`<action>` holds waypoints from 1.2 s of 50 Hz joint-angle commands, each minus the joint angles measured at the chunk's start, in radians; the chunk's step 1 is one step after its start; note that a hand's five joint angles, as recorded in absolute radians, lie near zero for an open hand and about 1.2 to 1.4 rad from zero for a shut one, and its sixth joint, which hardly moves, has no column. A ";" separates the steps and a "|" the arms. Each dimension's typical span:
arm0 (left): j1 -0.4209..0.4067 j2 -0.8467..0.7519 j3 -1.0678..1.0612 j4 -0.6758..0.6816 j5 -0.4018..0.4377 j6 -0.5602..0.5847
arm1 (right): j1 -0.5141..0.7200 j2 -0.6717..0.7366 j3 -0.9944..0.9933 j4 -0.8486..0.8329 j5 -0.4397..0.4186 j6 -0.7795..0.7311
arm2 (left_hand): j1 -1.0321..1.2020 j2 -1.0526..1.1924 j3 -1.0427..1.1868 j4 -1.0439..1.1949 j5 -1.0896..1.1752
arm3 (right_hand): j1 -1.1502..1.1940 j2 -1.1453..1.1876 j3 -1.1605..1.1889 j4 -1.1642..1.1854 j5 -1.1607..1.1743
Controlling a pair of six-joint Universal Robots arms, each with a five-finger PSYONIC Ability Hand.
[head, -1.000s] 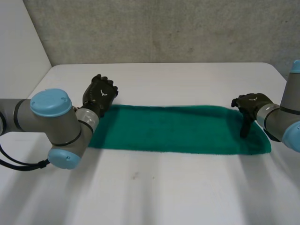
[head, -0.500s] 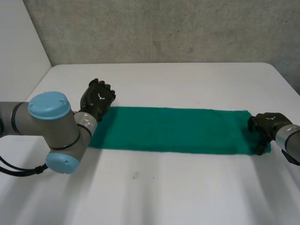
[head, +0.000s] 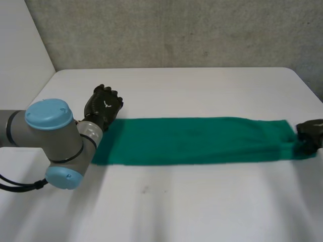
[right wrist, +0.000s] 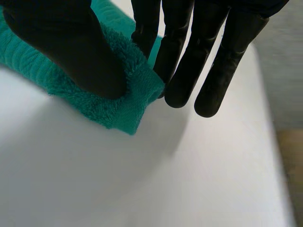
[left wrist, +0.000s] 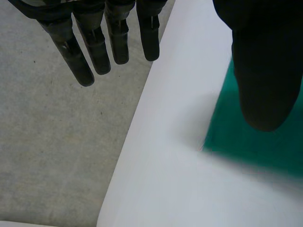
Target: Fold the towel.
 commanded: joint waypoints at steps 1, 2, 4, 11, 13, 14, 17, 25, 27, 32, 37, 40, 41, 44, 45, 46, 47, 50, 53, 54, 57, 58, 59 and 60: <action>0.011 0.055 -0.053 0.001 0.001 0.000 | -0.087 -0.010 -0.109 0.004 0.121 -0.231 | -0.004 0.006 -0.001 0.009 0.018 | 0.447 0.230 0.218 0.209 0.252; 0.013 0.059 -0.056 0.001 0.000 0.000 | -0.078 -0.012 -0.120 0.007 0.123 -0.236 | -0.004 0.006 -0.001 0.009 0.018 | 0.447 0.230 0.218 0.209 0.252; 0.013 0.067 -0.064 0.001 0.001 0.000 | -0.036 -0.019 -0.137 0.007 0.123 -0.225 | -0.004 0.006 -0.001 0.009 0.018 | 0.447 0.230 0.218 0.209 0.252; 0.008 0.095 -0.090 0.003 -0.002 -0.002 | 0.267 -0.030 -0.241 0.007 0.118 -0.122 | -0.004 0.006 -0.001 0.009 0.018 | 0.447 0.230 0.218 0.209 0.252; 0.008 0.108 -0.102 0.003 -0.002 -0.002 | 0.389 -0.027 -0.273 0.001 0.110 -0.118 | -0.007 0.003 -0.004 0.007 0.015 | 0.447 0.230 0.218 0.209 0.252; 0.008 0.115 -0.105 0.003 -0.002 -0.002 | 0.434 -0.025 -0.286 0.001 0.109 -0.119 | -0.007 0.003 -0.004 0.007 0.015 | 0.447 0.230 0.218 0.209 0.252; 0.010 0.133 -0.120 0.004 -0.002 -0.014 | 0.595 -0.004 -0.330 -0.008 0.087 -0.121 | -0.007 0.003 -0.004 0.007 0.015 | 0.447 0.230 0.218 0.209 0.252; 0.016 0.174 -0.147 0.003 -0.003 -0.132 | 0.852 0.132 -0.381 -0.080 -0.086 -0.121 | -0.007 0.003 -0.004 0.007 0.015 | 0.447 0.230 0.218 0.209 0.252; 0.017 0.182 -0.153 0.001 -0.003 -0.153 | 0.889 0.165 -0.383 -0.089 -0.112 -0.122 | -0.010 0.000 -0.007 0.004 0.012 | 0.447 0.230 0.218 0.209 0.252; 0.016 0.194 -0.173 -0.003 -0.003 -0.184 | 0.955 0.284 -0.410 -0.085 -0.123 -0.151 | -0.016 -0.006 -0.013 -0.002 0.006 | 0.317 0.100 0.088 0.079 0.122; 0.002 0.196 -0.183 -0.003 -0.003 -0.187 | 0.943 0.268 -0.410 -0.089 -0.063 -0.153 | -0.016 -0.006 -0.013 -0.002 0.006 | -0.775 -0.992 -1.004 -1.013 -0.970; -0.015 0.196 -0.182 0.000 -0.002 -0.192 | 0.933 0.231 -0.403 -0.088 -0.005 -0.139 | -0.019 -0.009 -0.016 -0.005 0.003 | -0.775 -0.992 -1.004 -1.013 -0.970; -0.021 0.196 -0.182 0.000 0.000 -0.192 | 0.926 0.214 -0.396 -0.085 0.012 -0.133 | -0.019 -0.009 -0.016 -0.005 0.003 | -0.775 -0.992 -1.004 -1.013 -0.970; -0.050 0.196 -0.176 0.003 0.000 -0.192 | 0.863 0.143 -0.357 -0.078 0.060 -0.067 | -0.028 -0.017 -0.024 -0.014 -0.006 | -0.775 -0.992 -1.004 -1.013 -0.970; -0.062 0.194 -0.171 0.003 0.000 -0.195 | 0.828 0.107 -0.317 -0.074 0.064 -0.022 | -0.031 -0.020 -0.027 -0.017 -0.008 | -0.775 -0.992 -1.004 -1.013 -0.970; -0.085 0.193 -0.165 0.004 0.000 -0.198 | 0.811 0.087 -0.294 -0.072 0.063 0.005 | -0.036 -0.026 -0.033 -0.023 -0.014 | -0.775 -0.992 -1.004 -1.013 -0.970; -0.107 0.190 -0.157 0.006 0.001 -0.207 | 0.792 0.067 -0.269 -0.072 0.061 0.032 | -0.042 -0.032 -0.039 -0.029 -0.020 | -0.775 -0.992 -1.004 -1.013 -0.970; -0.139 0.181 -0.141 0.006 0.000 -0.232 | 0.731 0.008 -0.171 -0.071 0.060 0.121 | -0.054 -0.044 -0.051 -0.040 -0.032 | -0.775 -0.992 -1.004 -1.013 -0.970; -0.161 0.175 -0.130 0.006 0.000 -0.253 | 0.696 -0.010 -0.122 -0.069 0.057 0.157 | -0.072 -0.062 -0.068 -0.058 -0.050 | -0.775 -0.992 -1.004 -1.013 -0.970; -0.177 0.161 -0.118 0.006 -0.002 -0.271 | 0.661 -0.022 -0.072 -0.069 0.054 0.177 | -0.086 -0.076 -0.083 -0.073 -0.064 | -0.775 -0.992 -1.004 -1.013 -0.970; -0.207 0.116 -0.082 0.001 -0.014 -0.289 | 0.571 -0.035 0.054 -0.081 0.052 0.184 | -0.089 -0.079 -0.086 -0.076 -0.067 | -0.775 -0.992 -1.004 -1.013 -0.970; -0.207 0.110 -0.079 0.001 -0.022 -0.289 | 0.553 -0.033 0.074 -0.085 0.052 0.184 | -0.089 -0.079 -0.086 -0.076 -0.067 | -0.775 -0.992 -1.004 -1.013 -0.970; -0.208 0.103 -0.073 0.000 -0.042 -0.289 | 0.516 -0.033 0.109 -0.092 0.049 0.184 | -0.089 -0.079 -0.086 -0.076 -0.067 | -0.775 -0.992 -1.004 -1.013 -0.970; -0.208 0.098 -0.071 -0.002 -0.051 -0.289 | 0.498 -0.033 0.125 -0.097 0.044 0.184 | -0.089 -0.079 -0.086 -0.076 -0.067 | -0.712 -0.930 -0.942 -0.951 -0.907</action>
